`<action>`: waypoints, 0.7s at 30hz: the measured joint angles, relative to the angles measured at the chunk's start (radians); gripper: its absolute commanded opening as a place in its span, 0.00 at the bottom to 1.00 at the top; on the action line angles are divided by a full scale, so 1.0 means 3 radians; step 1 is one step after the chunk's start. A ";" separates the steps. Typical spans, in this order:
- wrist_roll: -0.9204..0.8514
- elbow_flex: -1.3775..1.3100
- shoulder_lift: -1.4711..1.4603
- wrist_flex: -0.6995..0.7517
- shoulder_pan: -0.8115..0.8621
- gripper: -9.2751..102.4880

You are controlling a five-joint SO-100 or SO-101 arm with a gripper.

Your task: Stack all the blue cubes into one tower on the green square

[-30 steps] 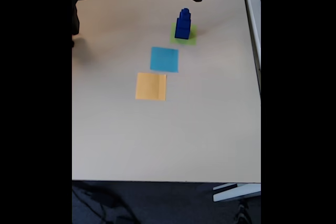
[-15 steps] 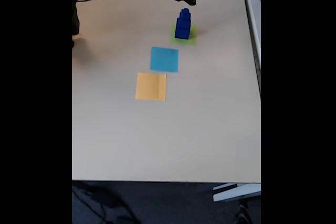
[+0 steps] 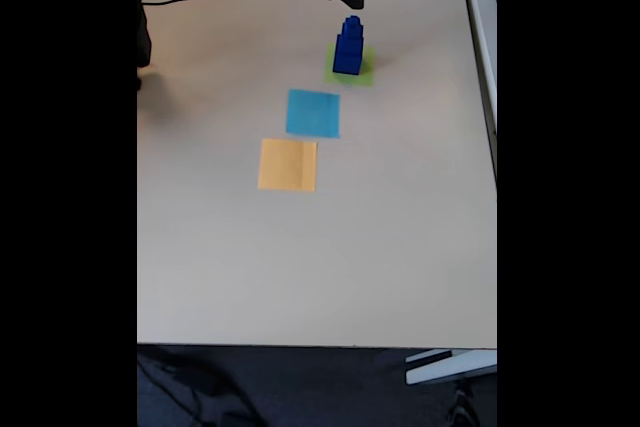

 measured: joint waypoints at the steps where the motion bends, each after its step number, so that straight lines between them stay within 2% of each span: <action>1: 0.0031 0.0061 0.0026 0.0000 -0.0031 0.08; 21: 0.0128 0.0358 0.0097 0.0097 -0.0112 0.08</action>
